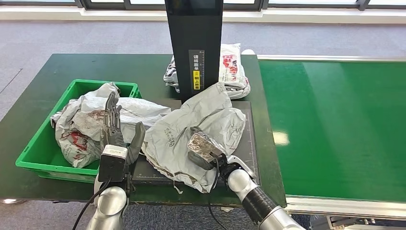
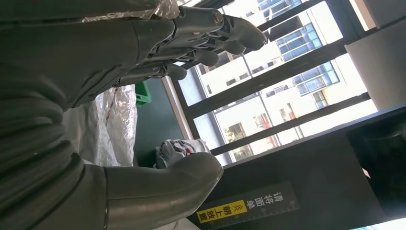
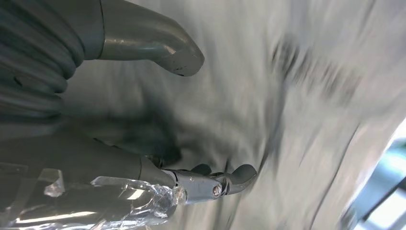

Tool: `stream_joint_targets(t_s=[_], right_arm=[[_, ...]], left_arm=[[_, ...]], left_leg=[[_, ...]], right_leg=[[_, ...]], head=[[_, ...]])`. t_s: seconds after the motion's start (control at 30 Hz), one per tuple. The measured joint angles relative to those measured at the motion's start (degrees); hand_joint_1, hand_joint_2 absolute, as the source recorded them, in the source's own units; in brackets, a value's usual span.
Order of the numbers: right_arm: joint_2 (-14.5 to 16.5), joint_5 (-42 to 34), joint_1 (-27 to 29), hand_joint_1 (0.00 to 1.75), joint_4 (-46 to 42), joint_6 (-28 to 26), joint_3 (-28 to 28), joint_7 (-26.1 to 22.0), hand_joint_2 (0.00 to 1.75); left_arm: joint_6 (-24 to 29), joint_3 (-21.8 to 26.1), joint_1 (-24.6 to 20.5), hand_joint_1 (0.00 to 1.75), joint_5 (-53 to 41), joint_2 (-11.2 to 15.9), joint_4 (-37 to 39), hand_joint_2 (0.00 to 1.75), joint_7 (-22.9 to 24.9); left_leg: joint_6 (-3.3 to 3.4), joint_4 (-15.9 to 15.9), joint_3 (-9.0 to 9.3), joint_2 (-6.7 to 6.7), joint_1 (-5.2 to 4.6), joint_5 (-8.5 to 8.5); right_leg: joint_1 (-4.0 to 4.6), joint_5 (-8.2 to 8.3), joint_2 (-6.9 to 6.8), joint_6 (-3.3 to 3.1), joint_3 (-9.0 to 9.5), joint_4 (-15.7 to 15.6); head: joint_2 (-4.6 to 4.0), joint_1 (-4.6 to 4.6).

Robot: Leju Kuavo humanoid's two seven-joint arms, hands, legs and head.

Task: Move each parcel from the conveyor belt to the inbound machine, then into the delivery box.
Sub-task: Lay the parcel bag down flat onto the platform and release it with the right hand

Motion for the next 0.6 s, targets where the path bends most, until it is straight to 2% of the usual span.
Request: stream_joint_targets(t_s=[0.13,0.27,0.47,0.6], right_arm=[[-1.2,7.3,2.1,0.0,-4.5,-8.5,-1.0,3.9,1.75],[-2.0,13.7,7.9,0.0,-15.1,-14.9,-2.9,4.4,1.75],[-1.9,12.6,16.3,0.0,-33.7,-27.5,-6.0,-4.4,1.75],[-1.5,11.7,20.0,0.0,-42.1,-31.4,-7.1,-7.4,1.75]], left_arm=[[0.0,0.0,0.7,0.0,-1.1,0.0,-1.0,1.75,0.7],[0.0,0.1,1.9,0.0,-2.1,-0.2,-2.2,1.75,1.0],[0.1,0.2,2.2,0.0,-3.0,-0.8,-2.3,1.75,1.2],[0.3,0.3,2.0,0.0,-4.0,-1.2,-1.8,1.75,1.3]], left_leg=[[0.01,0.0,0.0,-0.01,-0.02,-0.01],[0.07,0.0,-0.03,-0.04,-0.02,-0.07],[0.09,0.0,-0.05,-0.07,-0.02,-0.14],[0.1,0.0,-0.03,-0.03,-0.03,-0.15]], right_leg=[[0.0,0.0,0.0,0.0,0.0,0.0],[-0.01,-0.04,-0.02,0.05,-0.01,0.0],[0.0,-0.15,-0.04,0.11,-0.01,0.0],[0.0,-0.14,-0.04,0.11,0.0,0.0]], head=[[-0.01,0.0],[0.0,0.0],[0.0,0.0],[0.0,0.0]])
